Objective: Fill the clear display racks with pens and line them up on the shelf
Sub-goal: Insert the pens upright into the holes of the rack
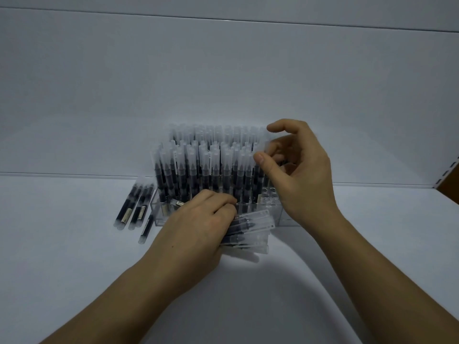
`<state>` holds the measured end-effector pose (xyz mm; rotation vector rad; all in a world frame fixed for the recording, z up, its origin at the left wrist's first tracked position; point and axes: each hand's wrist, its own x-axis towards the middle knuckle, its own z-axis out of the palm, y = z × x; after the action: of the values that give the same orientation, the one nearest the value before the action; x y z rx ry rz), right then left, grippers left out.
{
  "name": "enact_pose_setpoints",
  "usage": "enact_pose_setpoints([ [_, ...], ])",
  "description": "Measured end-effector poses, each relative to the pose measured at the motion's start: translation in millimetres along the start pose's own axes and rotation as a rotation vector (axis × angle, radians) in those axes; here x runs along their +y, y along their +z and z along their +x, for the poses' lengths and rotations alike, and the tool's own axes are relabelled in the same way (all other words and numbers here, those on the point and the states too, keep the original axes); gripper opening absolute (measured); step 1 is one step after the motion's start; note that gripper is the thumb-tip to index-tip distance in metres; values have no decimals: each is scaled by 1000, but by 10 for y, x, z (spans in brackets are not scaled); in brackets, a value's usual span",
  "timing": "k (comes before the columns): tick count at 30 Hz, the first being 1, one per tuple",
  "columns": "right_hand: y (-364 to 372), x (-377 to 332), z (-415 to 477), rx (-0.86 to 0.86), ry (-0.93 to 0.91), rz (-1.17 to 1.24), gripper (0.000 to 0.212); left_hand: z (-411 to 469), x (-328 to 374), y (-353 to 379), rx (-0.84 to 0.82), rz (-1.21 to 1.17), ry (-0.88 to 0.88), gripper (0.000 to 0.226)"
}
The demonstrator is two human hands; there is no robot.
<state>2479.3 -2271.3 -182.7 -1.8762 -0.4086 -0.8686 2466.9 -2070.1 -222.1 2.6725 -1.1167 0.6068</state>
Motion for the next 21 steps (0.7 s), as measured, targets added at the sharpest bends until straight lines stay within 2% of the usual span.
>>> enact_pose_setpoints([
  [7, 7, 59, -7, -32, -141, -227, 34, 0, 4, 0, 21, -10, 4, 45],
  [15, 0, 81, -1, -15, -146, -234, 35, 5, 20, 2, 60, -15, 15, 45],
  [21, -28, 107, -25, -126, -134, -257, 30, 0, 21, -1, 81, -43, 26, 47],
])
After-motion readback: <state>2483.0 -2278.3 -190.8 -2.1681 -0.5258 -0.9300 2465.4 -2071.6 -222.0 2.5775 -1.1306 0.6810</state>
